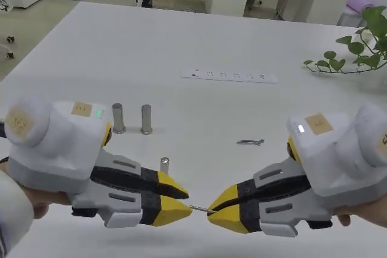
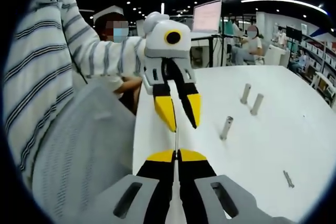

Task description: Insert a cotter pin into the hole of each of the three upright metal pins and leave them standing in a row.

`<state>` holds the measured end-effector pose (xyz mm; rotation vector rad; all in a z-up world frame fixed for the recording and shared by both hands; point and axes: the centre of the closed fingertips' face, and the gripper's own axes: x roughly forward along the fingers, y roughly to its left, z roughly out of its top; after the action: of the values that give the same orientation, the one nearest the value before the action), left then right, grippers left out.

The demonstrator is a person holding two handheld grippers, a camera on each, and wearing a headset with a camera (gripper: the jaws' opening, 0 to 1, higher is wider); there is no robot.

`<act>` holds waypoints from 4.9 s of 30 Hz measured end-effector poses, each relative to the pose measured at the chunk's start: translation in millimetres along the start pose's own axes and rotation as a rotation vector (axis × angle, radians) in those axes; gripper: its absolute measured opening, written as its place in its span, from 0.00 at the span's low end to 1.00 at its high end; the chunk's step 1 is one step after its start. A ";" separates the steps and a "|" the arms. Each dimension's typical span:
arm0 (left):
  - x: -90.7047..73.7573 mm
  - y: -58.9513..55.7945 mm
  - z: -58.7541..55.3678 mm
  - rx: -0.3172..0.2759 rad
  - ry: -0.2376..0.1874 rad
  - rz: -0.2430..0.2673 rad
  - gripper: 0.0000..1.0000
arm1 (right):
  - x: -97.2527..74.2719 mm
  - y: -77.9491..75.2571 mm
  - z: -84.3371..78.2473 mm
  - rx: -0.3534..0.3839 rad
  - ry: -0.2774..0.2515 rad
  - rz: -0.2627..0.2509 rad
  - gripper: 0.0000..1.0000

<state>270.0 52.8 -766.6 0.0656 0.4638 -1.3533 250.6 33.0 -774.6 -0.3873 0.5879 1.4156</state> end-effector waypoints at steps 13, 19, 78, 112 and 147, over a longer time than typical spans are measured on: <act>-10.8 55.0 -23.0 -0.135 -0.068 0.236 0.28 | 11.0 -20.9 -7.3 0.010 0.064 -0.063 0.03; -15.3 87.4 -47.0 -0.100 0.011 0.391 0.35 | 17.9 -35.7 -2.9 0.040 0.067 -0.115 0.03; 27.3 108.6 -62.9 -0.038 0.045 0.400 0.08 | 52.3 -90.1 -7.6 0.104 0.143 -0.263 0.03; 20.5 102.8 -69.5 0.013 0.106 0.405 0.08 | 66.6 -88.6 0.0 -0.043 0.147 -0.131 0.03; 22.1 99.6 -69.5 0.023 0.116 0.415 0.08 | 61.9 -86.7 4.2 -0.005 0.112 -0.101 0.03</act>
<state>348.0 76.7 -859.4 0.2468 0.5003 -0.9498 340.0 74.0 -815.9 -0.4959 0.6466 1.3049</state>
